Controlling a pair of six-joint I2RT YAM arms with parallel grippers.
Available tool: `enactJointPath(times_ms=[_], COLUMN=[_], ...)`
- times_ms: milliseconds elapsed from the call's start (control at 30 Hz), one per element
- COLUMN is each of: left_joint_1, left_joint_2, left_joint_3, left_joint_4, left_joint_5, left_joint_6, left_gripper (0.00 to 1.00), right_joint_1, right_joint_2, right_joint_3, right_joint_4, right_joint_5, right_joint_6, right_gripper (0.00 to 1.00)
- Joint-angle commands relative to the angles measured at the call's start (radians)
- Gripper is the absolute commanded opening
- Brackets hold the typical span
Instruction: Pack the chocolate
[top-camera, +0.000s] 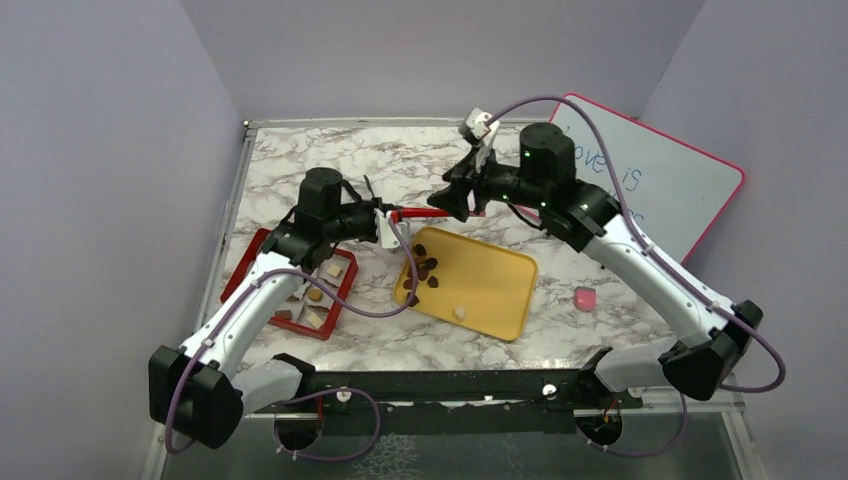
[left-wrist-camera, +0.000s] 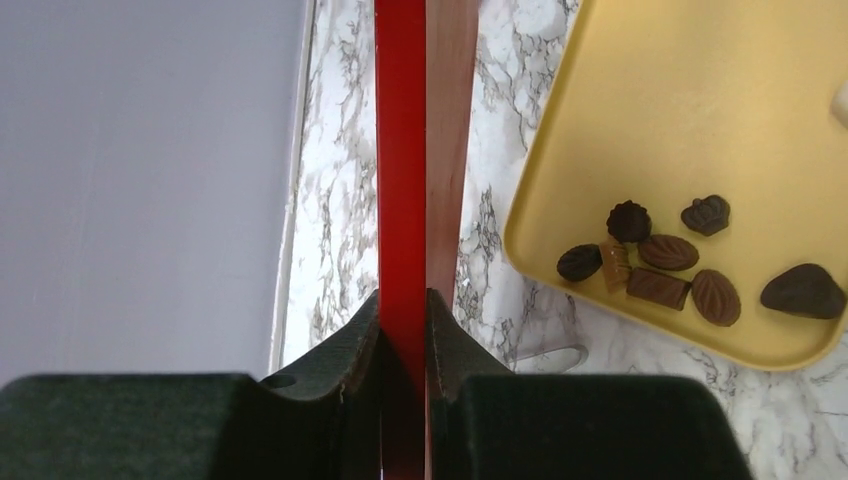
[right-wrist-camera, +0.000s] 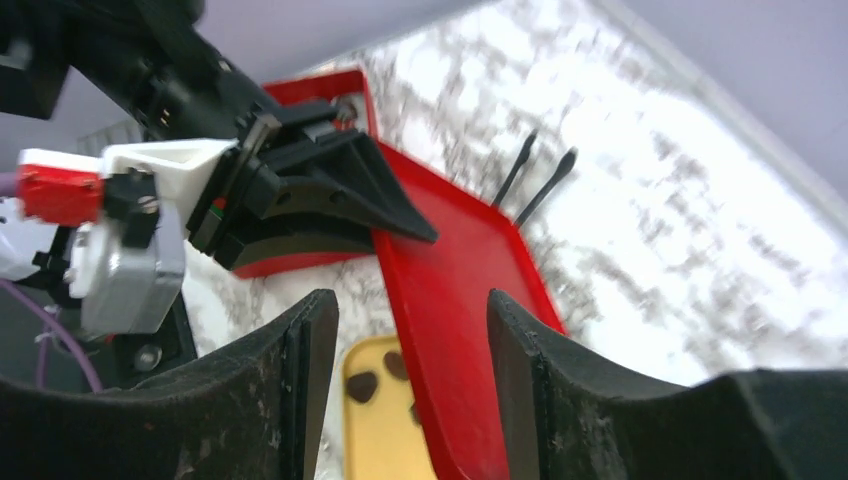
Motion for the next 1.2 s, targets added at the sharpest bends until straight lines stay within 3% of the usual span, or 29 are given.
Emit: enactJointPath(times_ms=[0, 100, 267, 400, 567, 833, 1167], left_joint_1=[0.0, 0.0, 0.0, 0.0, -0.001, 0.0, 0.0], left_joint_2=[-0.102, -0.147, -0.184, -0.203, -0.214, -0.218, -0.222], left_joint_3=[0.034, 0.023, 0.015, 0.0, -0.017, -0.028, -0.034], left_joint_4=[0.004, -0.03, -0.072, -0.076, -0.083, -0.093, -0.099], left_joint_5=[-0.002, -0.013, -0.029, -0.024, -0.025, -0.012, -0.009], left_joint_6=[-0.072, -0.065, -0.057, -0.062, -0.07, -0.08, -0.063], left_gripper=[0.09, 0.09, 0.09, 0.09, 0.09, 0.09, 0.09], right_joint_1=[0.0, 0.0, 0.0, 0.0, 0.011, 0.042, 0.081], right_joint_2=[-0.129, -0.157, -0.165, -0.204, -0.184, -0.109, -0.056], right_joint_3=[0.001, 0.016, -0.007, -0.076, -0.077, -0.062, -0.025], right_joint_4=[0.125, 0.008, -0.19, -0.197, -0.205, -0.163, -0.188], right_joint_5=[-0.006, -0.084, -0.151, -0.179, -0.13, -0.101, -0.017], right_joint_6=[-0.018, -0.155, -0.377, -0.501, -0.579, -0.661, -0.673], right_gripper=[0.66, 0.73, 0.73, 0.82, 0.82, 0.74, 0.38])
